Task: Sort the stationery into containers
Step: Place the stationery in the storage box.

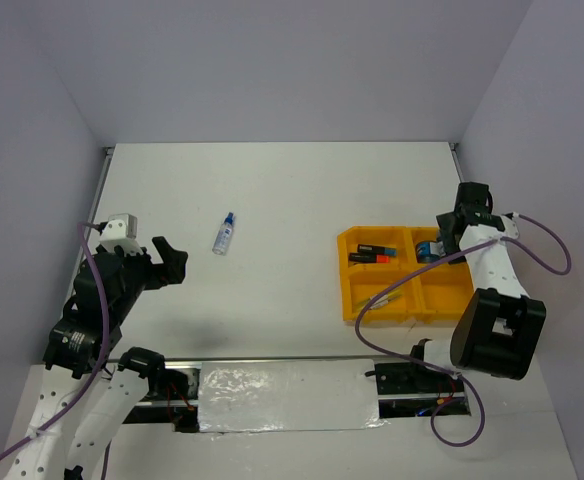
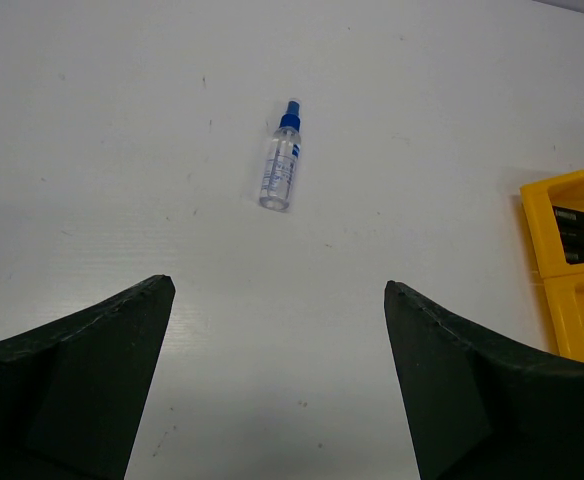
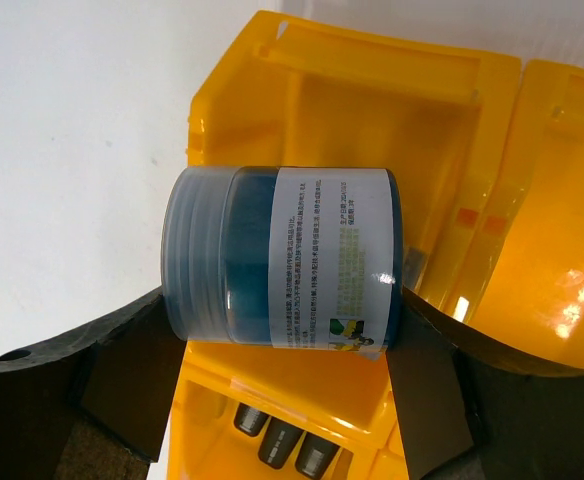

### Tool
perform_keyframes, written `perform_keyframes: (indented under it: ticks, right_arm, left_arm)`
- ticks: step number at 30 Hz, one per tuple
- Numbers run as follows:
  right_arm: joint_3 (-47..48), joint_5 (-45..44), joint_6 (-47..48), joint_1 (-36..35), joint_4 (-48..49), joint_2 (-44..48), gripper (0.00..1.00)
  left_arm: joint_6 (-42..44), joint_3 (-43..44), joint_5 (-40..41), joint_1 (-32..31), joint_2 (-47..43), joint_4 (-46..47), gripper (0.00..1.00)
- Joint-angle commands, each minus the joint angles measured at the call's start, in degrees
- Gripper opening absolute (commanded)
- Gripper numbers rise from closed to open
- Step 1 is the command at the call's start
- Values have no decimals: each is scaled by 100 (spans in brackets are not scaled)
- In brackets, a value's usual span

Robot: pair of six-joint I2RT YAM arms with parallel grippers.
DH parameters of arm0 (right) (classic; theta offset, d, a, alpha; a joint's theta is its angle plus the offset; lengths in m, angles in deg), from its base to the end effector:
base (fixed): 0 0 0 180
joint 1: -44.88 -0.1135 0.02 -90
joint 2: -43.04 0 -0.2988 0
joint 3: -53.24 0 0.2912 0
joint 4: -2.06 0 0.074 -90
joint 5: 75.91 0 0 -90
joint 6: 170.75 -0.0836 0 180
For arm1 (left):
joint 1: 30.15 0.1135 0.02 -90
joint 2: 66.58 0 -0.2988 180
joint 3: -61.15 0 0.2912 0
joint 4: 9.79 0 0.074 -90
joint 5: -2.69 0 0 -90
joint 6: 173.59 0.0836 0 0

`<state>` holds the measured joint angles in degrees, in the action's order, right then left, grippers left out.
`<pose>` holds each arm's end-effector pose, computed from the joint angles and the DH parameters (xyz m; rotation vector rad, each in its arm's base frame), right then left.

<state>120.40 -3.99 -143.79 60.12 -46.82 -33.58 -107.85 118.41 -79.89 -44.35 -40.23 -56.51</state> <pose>0.3006 -0.1088 0.2257 1.6739 1.8773 -0.0769 0.1510 -0.0271 0.3530 -0.2534 1.8413 -0.3487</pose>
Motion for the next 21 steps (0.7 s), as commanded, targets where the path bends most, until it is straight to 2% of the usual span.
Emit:
perform_keyframes:
  ticks: [1,11,13,18,19,21]
  right_arm:
    - [327,-248,-138,-48,34,24,63]
    - [266,-186,-199,-39,61,-143,65]
    - [292,-204,-208,-39,26,-195,77]
    - [459,-222,-173,-39,-106,-248,78]
    - [476,-239,-173,-39,-115,-231,100]
    - [529,-222,-138,-30,-133,-239,100]
  left_arm:
    - [-1,25,31,-31,-69,249,99]
    - [8,25,40,-31,-42,240,99]
    - [8,34,40,-31,-42,240,99]
    - [17,34,23,-31,-7,248,99]
    - [17,51,14,-31,2,240,99]
    - [17,43,23,-31,2,248,99]
